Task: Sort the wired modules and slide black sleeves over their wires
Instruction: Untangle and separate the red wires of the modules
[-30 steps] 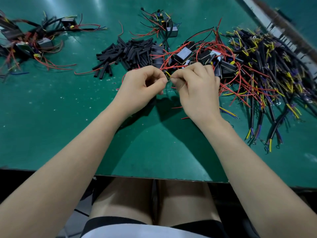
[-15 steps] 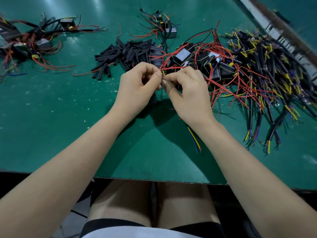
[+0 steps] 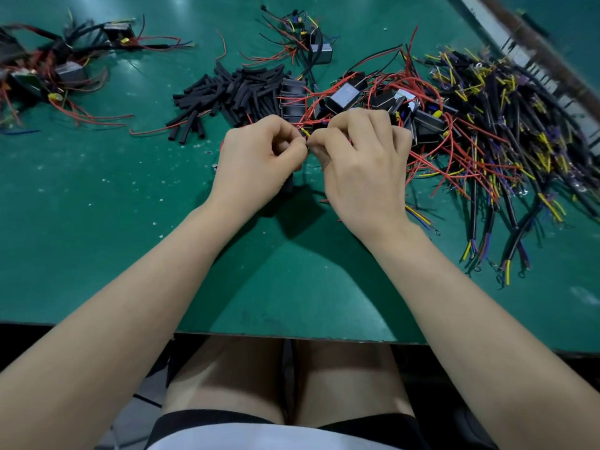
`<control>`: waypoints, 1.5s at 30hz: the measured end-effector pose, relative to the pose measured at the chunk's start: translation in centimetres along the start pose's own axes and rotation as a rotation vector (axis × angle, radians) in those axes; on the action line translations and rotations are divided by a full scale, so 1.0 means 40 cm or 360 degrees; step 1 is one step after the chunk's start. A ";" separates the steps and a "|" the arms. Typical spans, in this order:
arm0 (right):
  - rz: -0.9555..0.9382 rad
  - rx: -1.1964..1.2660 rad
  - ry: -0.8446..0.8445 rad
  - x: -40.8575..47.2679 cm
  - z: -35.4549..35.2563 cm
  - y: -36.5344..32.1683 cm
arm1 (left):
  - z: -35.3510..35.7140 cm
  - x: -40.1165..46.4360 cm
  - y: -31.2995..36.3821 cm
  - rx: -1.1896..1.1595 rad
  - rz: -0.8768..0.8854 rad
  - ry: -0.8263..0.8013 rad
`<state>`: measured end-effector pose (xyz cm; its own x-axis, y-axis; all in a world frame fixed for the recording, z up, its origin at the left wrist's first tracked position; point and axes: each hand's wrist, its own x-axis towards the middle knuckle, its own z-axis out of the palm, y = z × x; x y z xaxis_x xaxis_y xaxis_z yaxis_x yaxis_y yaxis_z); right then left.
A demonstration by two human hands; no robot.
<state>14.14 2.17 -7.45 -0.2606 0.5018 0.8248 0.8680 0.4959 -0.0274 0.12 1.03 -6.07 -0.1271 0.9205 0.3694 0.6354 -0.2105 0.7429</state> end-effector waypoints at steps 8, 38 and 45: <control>-0.0108 0.0043 -0.0167 0.003 -0.008 -0.006 | -0.009 0.005 0.000 0.0020 -0.0021 -0.0154; 0.0407 0.0438 -0.0697 0.000 -0.013 0.014 | -0.041 0.005 -0.021 -0.0090 0.0281 -0.0372; 0.0380 0.0569 -0.0678 0.017 -0.032 0.025 | -0.035 0.015 -0.028 -0.0257 0.0135 -0.0402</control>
<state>15.36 2.10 -6.20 -0.2867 0.8317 0.4756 0.7468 0.5049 -0.4329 -1.74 1.37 -5.89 0.1275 0.9458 0.2987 0.5038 -0.3211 0.8019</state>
